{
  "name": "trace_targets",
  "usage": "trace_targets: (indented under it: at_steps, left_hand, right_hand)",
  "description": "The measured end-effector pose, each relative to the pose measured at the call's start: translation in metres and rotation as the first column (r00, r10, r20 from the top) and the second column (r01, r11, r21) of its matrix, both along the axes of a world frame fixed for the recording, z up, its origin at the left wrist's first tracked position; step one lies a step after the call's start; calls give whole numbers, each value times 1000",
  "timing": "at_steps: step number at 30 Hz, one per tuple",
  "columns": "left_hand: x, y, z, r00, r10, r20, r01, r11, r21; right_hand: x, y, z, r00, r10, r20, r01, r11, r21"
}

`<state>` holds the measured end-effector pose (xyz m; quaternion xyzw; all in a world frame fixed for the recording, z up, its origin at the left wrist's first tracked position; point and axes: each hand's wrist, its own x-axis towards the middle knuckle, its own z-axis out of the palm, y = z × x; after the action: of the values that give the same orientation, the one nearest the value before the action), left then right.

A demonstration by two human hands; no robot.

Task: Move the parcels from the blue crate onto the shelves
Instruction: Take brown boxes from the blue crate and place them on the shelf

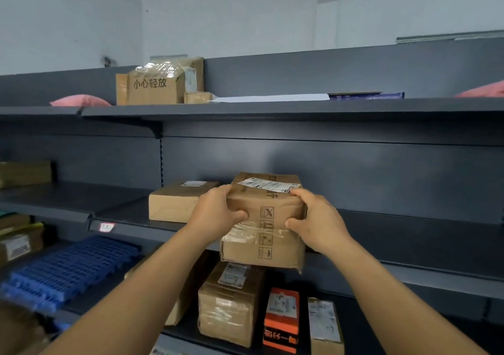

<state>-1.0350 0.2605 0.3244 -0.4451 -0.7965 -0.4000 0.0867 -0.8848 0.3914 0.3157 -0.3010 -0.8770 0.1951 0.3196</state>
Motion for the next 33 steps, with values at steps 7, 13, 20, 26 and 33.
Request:
trace_targets:
  at_steps: [7, 13, 20, 26, 33]
  left_hand:
    - [-94, 48, -5, 988, -44, -147, 17, 984, -178]
    - [-147, 80, -1, 921, -118, -371, 15, 963, -270]
    - [-162, 93, 4, 837, -158, -524, -44, 935, -353]
    - [-125, 96, -1, 778, -261, -572, 72, 941, -331]
    - [-53, 114, -27, 731, -427, -533, 292, 901, -322]
  right_hand:
    - [-83, 31, -5, 993, -89, 74, 90, 996, -12]
    - [-140, 49, -6, 982, -161, 103, 161, 987, 4]
    - [-159, 56, -9, 974, -206, 93, 208, 978, -9]
    - [-130, 45, -25, 956, -277, 97, 273, 961, 53]
    - [-49, 31, -58, 861, -461, 215, 438, 887, 146]
